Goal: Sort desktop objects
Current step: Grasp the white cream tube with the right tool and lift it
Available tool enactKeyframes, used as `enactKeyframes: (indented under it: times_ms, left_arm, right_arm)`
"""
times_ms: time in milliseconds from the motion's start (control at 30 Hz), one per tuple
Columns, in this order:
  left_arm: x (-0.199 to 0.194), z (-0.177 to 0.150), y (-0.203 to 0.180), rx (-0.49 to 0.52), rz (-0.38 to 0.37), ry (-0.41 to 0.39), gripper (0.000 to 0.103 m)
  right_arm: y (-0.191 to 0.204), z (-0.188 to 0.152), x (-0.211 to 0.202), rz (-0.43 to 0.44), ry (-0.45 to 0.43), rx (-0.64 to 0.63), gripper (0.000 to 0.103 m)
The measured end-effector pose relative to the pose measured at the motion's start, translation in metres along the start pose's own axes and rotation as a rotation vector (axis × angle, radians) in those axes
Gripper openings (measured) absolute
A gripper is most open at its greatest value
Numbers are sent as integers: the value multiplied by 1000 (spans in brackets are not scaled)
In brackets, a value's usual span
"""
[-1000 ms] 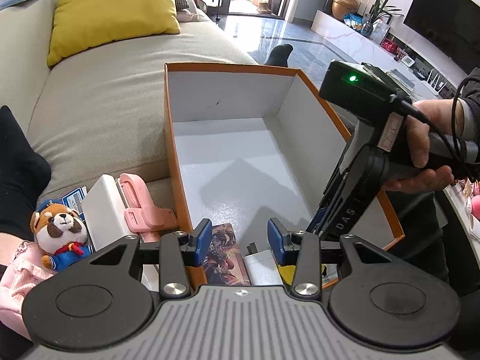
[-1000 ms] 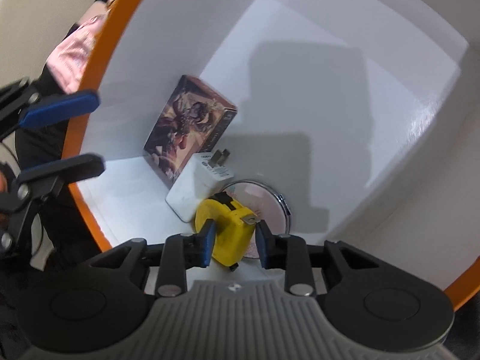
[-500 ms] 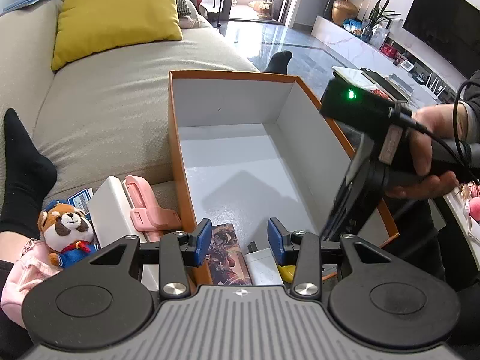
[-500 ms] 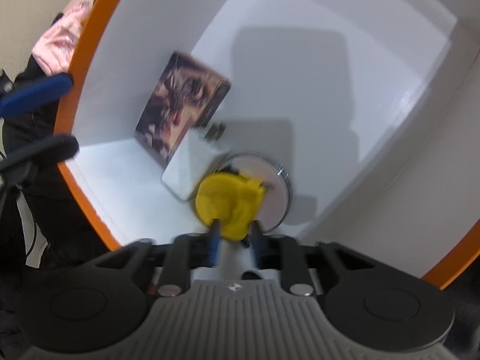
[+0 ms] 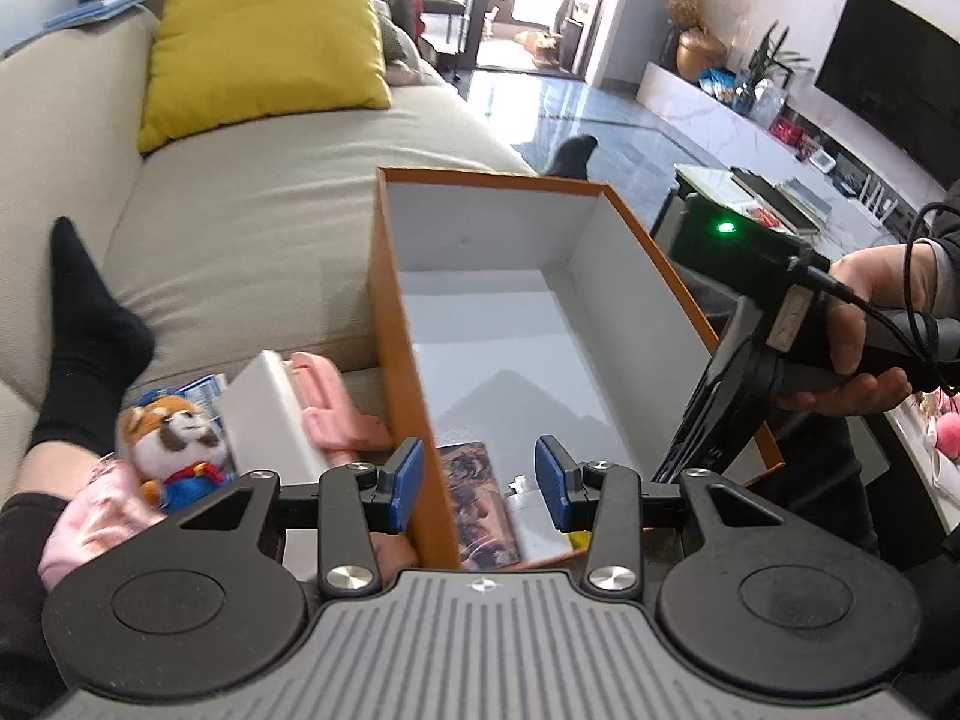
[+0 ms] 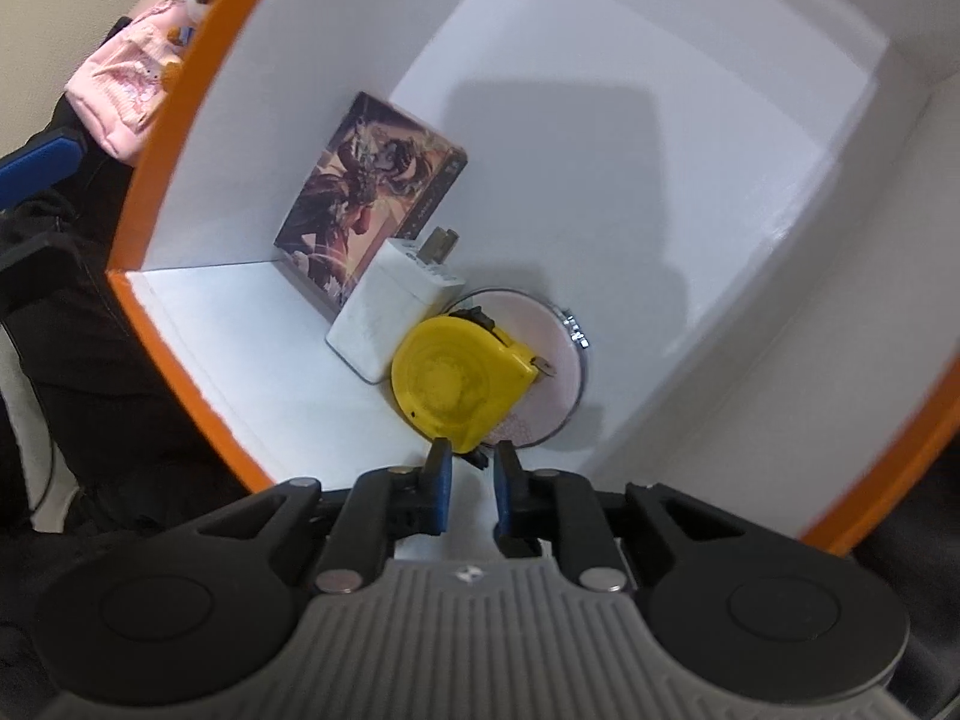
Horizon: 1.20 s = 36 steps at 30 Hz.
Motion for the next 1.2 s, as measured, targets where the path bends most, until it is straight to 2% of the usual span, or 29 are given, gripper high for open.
enactKeyframes:
  times_ms: [100, 233, 267, 367, 500, 600, 633, 767, 900, 1033, 1200]
  left_arm:
    - [-23, -7, 8, -27, 62, -26, 47]
    - [-53, -22, 24, -81, 166, -43, 47]
    - [-61, -27, 29, -99, 189, -43, 47]
    - [-75, -42, 38, -139, 246, -32, 47]
    - [-80, -63, 45, -175, 274, 12, 47]
    - [-78, -81, 46, -169, 293, 46, 47]
    - [-76, -86, 46, -166, 299, 57, 47]
    - [-70, -108, 46, -162, 317, 108, 47]
    - [-70, -125, 48, -165, 319, 134, 42]
    - [-72, -133, 54, -165, 363, 135, 42]
    - [-78, -134, 64, -190, 318, 107, 42]
  right_arm:
    - [9, -9, -24, -52, -98, -16, 17]
    - [21, -20, -65, -55, -324, -44, 17]
    - [16, -33, -73, -51, -385, -49, 18]
    - [31, -39, -89, -20, -547, -80, 20]
    - [69, -49, -90, 51, -660, -132, 23]
    - [101, -55, -86, 95, -688, -193, 22]
    - [108, -59, -96, 102, -695, -209, 22]
    - [144, -57, -59, 121, -675, -233, 23]
    - [169, -34, -13, 168, -610, -214, 24]
    - [186, -9, 15, 172, -580, -220, 35]
    - [203, 22, 39, 201, -521, -224, 36]
Point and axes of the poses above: each gripper's, at about its wrist camera, not at the fingertips, and x roughly the way its jaws point, y to its left, z to its top, the point moved 1 cm from there along x, roughly the way its jaws point, and after that the axes turned 11 degrees about -z, right-handed, at the moved point
